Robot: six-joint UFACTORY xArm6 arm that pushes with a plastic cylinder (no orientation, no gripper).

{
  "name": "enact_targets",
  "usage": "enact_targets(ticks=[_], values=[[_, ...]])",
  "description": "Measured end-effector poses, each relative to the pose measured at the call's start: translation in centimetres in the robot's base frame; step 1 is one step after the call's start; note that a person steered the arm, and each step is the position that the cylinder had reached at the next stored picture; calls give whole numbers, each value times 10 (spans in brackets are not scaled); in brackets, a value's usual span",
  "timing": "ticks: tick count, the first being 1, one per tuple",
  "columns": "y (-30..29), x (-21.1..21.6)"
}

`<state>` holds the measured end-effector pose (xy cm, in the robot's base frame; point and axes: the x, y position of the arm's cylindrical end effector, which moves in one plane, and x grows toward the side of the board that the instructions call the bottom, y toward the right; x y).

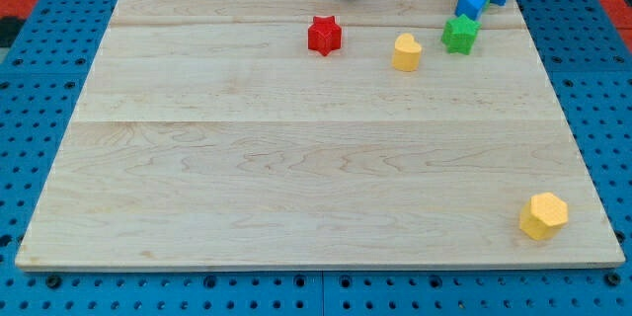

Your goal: Push the yellow heart towards the center of the board

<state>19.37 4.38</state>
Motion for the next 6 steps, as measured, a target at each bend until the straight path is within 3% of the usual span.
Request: enact_targets(ticks=[2, 5, 6], values=[[0, 7], [13, 63], [14, 64]])
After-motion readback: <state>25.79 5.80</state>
